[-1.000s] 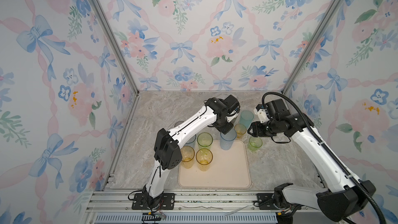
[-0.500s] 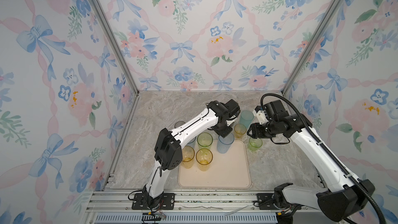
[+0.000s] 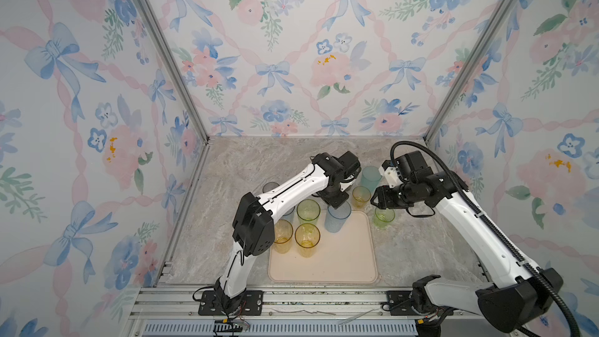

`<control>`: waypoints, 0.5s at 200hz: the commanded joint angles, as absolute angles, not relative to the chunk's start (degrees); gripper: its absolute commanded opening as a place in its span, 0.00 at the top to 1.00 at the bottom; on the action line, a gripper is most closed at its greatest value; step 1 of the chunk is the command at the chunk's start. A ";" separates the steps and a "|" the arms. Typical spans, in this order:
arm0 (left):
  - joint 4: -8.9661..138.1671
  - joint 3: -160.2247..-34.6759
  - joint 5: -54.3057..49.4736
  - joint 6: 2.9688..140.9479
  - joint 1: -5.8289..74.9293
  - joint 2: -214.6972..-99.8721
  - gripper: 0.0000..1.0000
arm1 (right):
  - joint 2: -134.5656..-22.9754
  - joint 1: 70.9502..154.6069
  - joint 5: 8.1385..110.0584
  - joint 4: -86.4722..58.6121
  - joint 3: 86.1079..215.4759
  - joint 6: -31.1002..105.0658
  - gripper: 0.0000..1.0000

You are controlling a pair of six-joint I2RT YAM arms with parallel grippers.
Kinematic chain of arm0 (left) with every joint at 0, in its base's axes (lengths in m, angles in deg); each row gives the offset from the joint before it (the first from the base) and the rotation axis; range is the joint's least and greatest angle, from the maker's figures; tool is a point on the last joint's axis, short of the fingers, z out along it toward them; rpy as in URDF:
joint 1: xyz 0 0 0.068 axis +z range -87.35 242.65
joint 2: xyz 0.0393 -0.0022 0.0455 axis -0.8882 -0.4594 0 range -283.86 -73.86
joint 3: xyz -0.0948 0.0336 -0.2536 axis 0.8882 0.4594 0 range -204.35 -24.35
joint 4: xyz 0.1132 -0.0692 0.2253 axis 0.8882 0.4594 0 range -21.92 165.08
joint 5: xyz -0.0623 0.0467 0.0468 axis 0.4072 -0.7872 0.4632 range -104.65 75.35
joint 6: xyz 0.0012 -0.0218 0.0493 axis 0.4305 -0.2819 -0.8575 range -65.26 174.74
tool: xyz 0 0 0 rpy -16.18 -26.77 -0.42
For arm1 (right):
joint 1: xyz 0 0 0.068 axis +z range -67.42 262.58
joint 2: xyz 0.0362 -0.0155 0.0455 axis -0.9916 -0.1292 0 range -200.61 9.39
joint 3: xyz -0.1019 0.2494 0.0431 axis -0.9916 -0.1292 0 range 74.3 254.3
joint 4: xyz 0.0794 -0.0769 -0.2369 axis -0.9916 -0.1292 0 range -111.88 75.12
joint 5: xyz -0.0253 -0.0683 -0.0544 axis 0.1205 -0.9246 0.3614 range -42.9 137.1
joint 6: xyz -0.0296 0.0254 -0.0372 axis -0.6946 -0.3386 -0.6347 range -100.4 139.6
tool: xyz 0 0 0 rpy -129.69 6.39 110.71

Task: Place the glasses into the tray
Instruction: Place the glass on the tray.

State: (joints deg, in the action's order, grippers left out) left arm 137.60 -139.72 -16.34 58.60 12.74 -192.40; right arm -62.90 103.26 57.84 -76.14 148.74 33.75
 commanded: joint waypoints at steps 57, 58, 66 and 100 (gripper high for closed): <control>137.87 -138.69 -16.82 60.10 12.46 -191.74 0.94 | -63.20 103.72 58.00 -77.79 148.74 33.52 0.45; 137.87 -138.65 -16.83 60.10 12.46 -191.68 0.94 | -63.20 103.74 58.04 -77.84 148.74 33.55 0.45; 137.87 -138.47 -16.91 60.12 12.46 -191.63 0.94 | -63.16 103.73 57.94 -77.81 148.74 33.56 0.46; 137.87 -138.07 -17.33 60.19 12.57 -191.10 0.92 | -63.20 103.74 58.22 -77.72 148.68 33.59 0.45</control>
State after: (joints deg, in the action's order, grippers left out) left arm 137.45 -138.67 -16.54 59.49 12.74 -192.40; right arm -62.90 103.26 57.84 -76.35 148.74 33.73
